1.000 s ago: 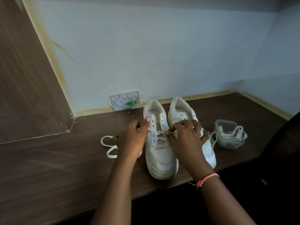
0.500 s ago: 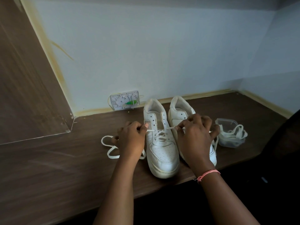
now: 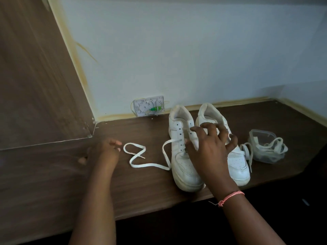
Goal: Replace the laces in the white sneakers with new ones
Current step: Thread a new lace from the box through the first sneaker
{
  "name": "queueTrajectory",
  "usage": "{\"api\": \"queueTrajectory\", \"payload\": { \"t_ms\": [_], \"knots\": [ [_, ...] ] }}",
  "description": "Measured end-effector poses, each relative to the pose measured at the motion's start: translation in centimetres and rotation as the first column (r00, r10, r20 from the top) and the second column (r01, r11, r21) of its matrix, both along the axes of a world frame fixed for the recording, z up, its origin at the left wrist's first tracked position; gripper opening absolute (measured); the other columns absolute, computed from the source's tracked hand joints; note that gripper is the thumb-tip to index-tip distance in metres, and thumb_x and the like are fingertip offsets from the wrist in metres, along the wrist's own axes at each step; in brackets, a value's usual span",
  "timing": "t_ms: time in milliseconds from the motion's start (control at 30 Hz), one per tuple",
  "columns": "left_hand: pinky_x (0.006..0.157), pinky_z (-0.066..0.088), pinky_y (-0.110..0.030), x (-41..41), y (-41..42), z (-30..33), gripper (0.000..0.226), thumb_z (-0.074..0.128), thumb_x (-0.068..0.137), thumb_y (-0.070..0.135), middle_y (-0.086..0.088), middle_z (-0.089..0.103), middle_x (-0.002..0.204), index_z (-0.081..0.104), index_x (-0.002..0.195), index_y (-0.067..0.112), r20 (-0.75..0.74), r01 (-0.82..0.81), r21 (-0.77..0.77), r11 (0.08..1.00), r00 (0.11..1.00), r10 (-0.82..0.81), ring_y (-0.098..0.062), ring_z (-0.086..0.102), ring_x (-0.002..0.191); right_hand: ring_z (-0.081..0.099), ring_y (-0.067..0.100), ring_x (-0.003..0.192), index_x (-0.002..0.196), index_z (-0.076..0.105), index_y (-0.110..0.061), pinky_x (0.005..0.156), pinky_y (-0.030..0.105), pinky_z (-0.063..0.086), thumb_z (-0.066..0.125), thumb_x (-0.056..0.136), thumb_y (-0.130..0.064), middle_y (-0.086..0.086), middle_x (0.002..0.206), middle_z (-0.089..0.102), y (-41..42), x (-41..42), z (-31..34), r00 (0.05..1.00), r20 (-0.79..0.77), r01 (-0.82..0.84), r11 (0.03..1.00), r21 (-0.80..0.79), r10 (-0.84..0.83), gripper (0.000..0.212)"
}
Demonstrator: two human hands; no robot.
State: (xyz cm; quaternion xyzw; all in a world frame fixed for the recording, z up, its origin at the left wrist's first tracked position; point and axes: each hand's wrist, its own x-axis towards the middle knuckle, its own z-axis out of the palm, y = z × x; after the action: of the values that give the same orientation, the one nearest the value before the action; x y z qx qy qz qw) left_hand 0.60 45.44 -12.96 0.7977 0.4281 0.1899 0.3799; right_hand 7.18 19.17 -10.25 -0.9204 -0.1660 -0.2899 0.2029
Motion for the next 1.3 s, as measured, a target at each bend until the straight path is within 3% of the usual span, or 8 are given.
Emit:
{"api": "queueTrajectory", "payload": {
  "t_ms": [200, 367, 500, 600, 700, 833, 967, 1300],
  "knots": [
    [0.062, 0.042, -0.018, 0.8, -1.9, -0.1, 0.033, 0.064, 0.082, -0.012, -0.004, 0.06, 0.077, 0.068, 0.077, 0.02, 0.071, 0.399, -0.103, 0.911, 0.917, -0.393, -0.015, 0.053, 0.07, 0.029, 0.028, 0.13, 0.109, 0.066, -0.025, 0.105, 0.051, 0.01, 0.073, 0.08, -0.034, 0.001, 0.127, 0.056, 1.4, -1.0, -0.3, 0.998, 0.012, -0.066, 0.998, -0.021, 0.066, 0.031],
    [0.06, 0.039, -0.014, 0.7, -1.1, -1.5, 0.025, 0.067, 0.081, -0.01, 0.0, 0.054, 0.077, 0.07, 0.088, 0.013, 0.033, 0.314, -0.068, 0.947, 0.949, -0.312, -0.014, 0.05, 0.07, 0.029, 0.028, 0.131, 0.109, 0.066, -0.026, 0.105, 0.054, 0.012, 0.072, 0.08, -0.033, 0.0, 0.128, 0.056, 0.9, -0.6, -0.2, 0.998, 0.0, -0.059, 0.998, -0.026, 0.059, 0.03],
    [0.067, 0.041, -0.026, 0.5, -0.9, -2.2, 0.018, 0.075, 0.079, 0.009, 0.005, 0.057, 0.074, 0.07, 0.07, 0.023, -0.064, 0.314, 0.06, 0.947, 0.948, -0.311, -0.01, 0.053, 0.069, 0.029, 0.028, 0.13, 0.104, 0.068, -0.027, 0.105, 0.052, 0.012, 0.073, 0.078, -0.03, -0.001, 0.125, 0.057, 0.2, -0.4, 0.1, 0.999, -0.003, -0.04, 0.999, -0.003, 0.04, 0.027],
    [0.089, 0.049, -0.042, 0.8, -0.7, -1.5, 0.024, 0.07, 0.085, 0.016, -0.006, 0.067, 0.095, 0.066, 0.064, 0.028, -0.046, 0.167, 0.051, 0.985, 0.985, -0.165, -0.029, 0.063, 0.098, 0.03, 0.03, 0.132, 0.106, 0.068, -0.027, 0.105, 0.058, 0.014, 0.073, 0.078, -0.032, 0.0, 0.126, 0.056, -0.1, -0.1, 0.7, 1.0, -0.021, -0.018, 1.0, 0.011, 0.018, 0.029],
    [0.096, 0.04, -0.048, 0.3, -2.3, 2.7, 0.012, 0.059, 0.091, 0.019, -0.006, 0.057, 0.114, 0.06, 0.083, 0.028, 0.1, -0.115, 0.425, 0.898, 0.992, 0.079, -0.035, 0.049, 0.117, 0.029, 0.029, 0.131, 0.103, 0.07, -0.027, 0.104, 0.06, 0.017, 0.074, 0.078, -0.031, 0.0, 0.124, 0.057, -0.6, 0.4, 1.0, 1.0, -0.02, 0.02, 1.0, 0.019, -0.02, 0.026],
    [0.071, 0.048, -0.021, 0.9, -7.2, 6.6, 0.02, 0.061, 0.088, 0.005, 0.007, 0.066, 0.083, 0.055, 0.087, 0.023, 0.534, 0.14, 0.352, 0.925, 0.782, -0.322, -0.009, 0.063, 0.078, 0.033, 0.029, 0.128, 0.099, 0.072, -0.026, 0.105, 0.057, 0.016, 0.072, 0.08, -0.033, -0.002, 0.119, 0.061, -1.0, 1.0, 0.9, 0.996, -0.035, 0.079, 0.997, 0.028, -0.078, 0.02],
    [0.069, 0.044, -0.005, 2.9, -13.1, 4.6, 0.019, 0.068, 0.089, 0.011, 0.013, 0.071, 0.089, 0.071, 0.102, 0.025, 0.455, 0.387, 0.267, 0.883, 0.757, -0.469, 0.006, 0.064, 0.081, 0.045, 0.029, 0.122, 0.104, 0.07, -0.024, 0.103, 0.05, 0.012, 0.066, 0.086, -0.041, -0.002, 0.105, 0.068, -0.7, 1.2, 0.6, 0.995, -0.063, 0.075, 0.997, 0.023, -0.073, 0.025],
    [0.061, 0.047, -0.019, 5.0, -15.3, 2.0, 0.01, 0.076, 0.075, 0.009, 0.007, 0.063, 0.077, 0.069, 0.076, 0.016, 0.519, 0.282, 0.343, 0.896, 0.738, -0.432, -0.006, 0.06, 0.069, 0.059, 0.023, 0.088, 0.09, 0.071, -0.02, 0.087, 0.037, 0.021, 0.065, 0.086, -0.042, -0.001, 0.073, 0.069, 0.4, 1.8, -0.4, 1.0, -0.015, -0.007, 0.993, 0.121, 0.009, 0.023]
  ]
}}
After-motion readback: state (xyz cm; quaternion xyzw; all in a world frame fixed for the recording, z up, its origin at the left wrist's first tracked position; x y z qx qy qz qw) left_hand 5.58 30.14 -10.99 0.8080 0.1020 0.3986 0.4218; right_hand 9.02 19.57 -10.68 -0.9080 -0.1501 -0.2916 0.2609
